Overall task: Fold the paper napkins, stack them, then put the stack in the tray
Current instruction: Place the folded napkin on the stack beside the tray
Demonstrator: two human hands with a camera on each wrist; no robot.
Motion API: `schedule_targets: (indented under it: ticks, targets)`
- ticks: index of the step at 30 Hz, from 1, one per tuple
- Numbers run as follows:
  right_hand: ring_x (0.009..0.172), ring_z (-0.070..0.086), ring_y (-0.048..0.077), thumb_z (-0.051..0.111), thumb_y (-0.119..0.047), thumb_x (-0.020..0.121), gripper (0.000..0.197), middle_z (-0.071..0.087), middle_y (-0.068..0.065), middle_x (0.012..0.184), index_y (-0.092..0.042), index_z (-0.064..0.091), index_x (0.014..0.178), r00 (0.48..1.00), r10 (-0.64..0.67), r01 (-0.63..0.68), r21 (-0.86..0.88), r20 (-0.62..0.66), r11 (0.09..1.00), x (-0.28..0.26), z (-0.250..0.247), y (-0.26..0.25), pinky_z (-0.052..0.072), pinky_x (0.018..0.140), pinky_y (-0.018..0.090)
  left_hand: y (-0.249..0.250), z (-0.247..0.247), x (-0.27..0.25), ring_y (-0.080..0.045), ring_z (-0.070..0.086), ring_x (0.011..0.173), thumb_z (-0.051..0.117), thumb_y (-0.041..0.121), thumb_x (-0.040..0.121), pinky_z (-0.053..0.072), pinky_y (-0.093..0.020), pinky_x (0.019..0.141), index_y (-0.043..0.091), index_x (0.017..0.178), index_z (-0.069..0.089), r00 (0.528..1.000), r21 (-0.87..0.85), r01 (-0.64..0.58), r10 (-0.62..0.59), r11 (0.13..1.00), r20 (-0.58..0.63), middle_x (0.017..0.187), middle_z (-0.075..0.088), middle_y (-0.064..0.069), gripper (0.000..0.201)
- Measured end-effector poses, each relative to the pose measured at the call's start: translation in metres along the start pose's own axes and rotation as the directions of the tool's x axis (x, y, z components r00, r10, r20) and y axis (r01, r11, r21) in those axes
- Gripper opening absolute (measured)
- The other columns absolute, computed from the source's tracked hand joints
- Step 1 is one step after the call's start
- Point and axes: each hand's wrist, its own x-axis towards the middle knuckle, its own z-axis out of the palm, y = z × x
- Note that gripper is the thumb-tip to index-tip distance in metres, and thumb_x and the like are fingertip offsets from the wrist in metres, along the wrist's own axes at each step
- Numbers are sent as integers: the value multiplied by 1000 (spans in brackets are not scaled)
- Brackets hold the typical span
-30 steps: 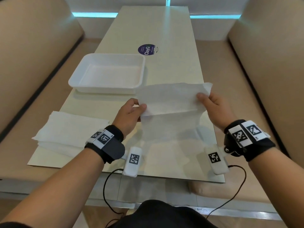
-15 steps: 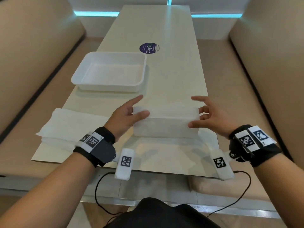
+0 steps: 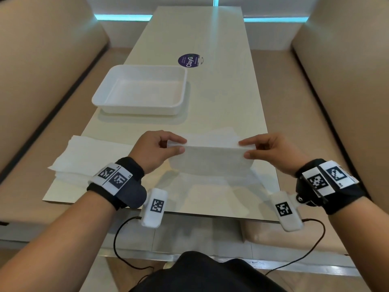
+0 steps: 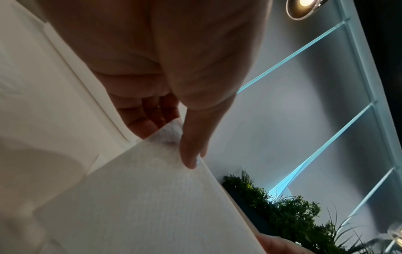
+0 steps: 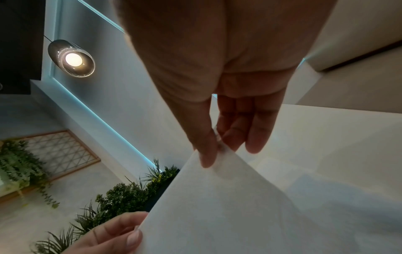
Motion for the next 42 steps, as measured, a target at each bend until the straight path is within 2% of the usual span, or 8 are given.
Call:
schedule_targets:
  ticks: [6, 11, 16, 20, 27, 33, 38, 42]
  targets:
    - [93, 66, 19, 73, -24, 82, 8, 73, 1, 94, -26, 75, 89, 996, -13, 14, 8, -92, 1000, -10, 2, -13, 52, 89, 33, 2, -8, -8, -8, 56, 84, 74, 30, 83, 41, -12, 72, 32, 87, 72, 996, 125, -44, 54, 991, -73, 98, 64, -1, 5]
    - [103, 58, 2, 72, -27, 81, 3, 60, -11, 111, -30, 71, 83, 989, -86, 77, -75, -122, 994, -25, 3, -18, 46, 85, 22, 9, -15, -32, -5, 44, 113, 72, 33, 83, 34, -21, 94, 34, 85, 69, 996, 201, -72, 80, 977, -29, 121, 54, 17, 4]
    - [66, 63, 15, 69, -13, 84, 9, 69, 8, 72, -12, 63, 91, 1000, 0, -3, 144, 17, 990, -34, 1, -23, 55, 69, 29, 7, -19, -38, -26, 62, 78, 67, 24, 90, 47, -28, 76, 14, 95, 66, 997, -131, -27, 36, 991, 66, 85, 69, -17, 11]
    - [56, 62, 11, 72, -14, 83, 17, 67, 1, 62, -13, 59, 93, 990, 138, -138, 30, 19, 990, -19, 11, -6, 56, 67, 29, -18, -1, -18, -12, 44, 59, 66, 21, 91, 42, -19, 61, 16, 96, 66, 998, -23, 60, -59, 998, 32, 58, 45, 1, 8]
    - [77, 60, 14, 70, -22, 82, 28, 67, 1, 95, -15, 58, 106, 961, 270, -273, -343, -57, 899, -2, 45, 21, 43, 64, 26, -40, 38, 6, -18, 55, 88, 60, 24, 92, 46, -32, 82, 19, 109, 60, 994, 433, 60, -94, 899, 58, 97, 58, -3, 18]
    - [136, 31, 28, 43, -25, 97, 51, 34, 4, 151, -19, 31, 146, 999, -31, -2, -690, -36, 724, -23, 78, -3, 32, 106, 41, -22, 61, -12, -21, 20, 145, 41, 30, 101, 18, -38, 117, 19, 148, 32, 984, 605, -150, 59, 782, 168, 158, 26, 0, 49]
    - [146, -14, 29, 34, -22, 99, 69, -13, 3, 160, -15, -10, 151, 980, 113, 39, -712, 166, 701, -24, 128, -6, 0, 118, 44, -27, 103, -29, -21, -17, 148, 19, 39, 103, -5, -41, 121, 16, 154, -9, 904, 686, -238, -102, 687, 416, 162, -14, -3, 63]
    - [146, -18, 29, 27, -26, 100, 68, -18, 4, 159, -14, -16, 150, 967, 142, 45, -693, 210, 720, -25, 134, 4, -4, 117, 47, -37, 102, -32, -19, -24, 146, 18, 40, 102, -10, -41, 120, 18, 151, -18, 882, 697, -283, -106, 659, 459, 159, -23, -2, 65]
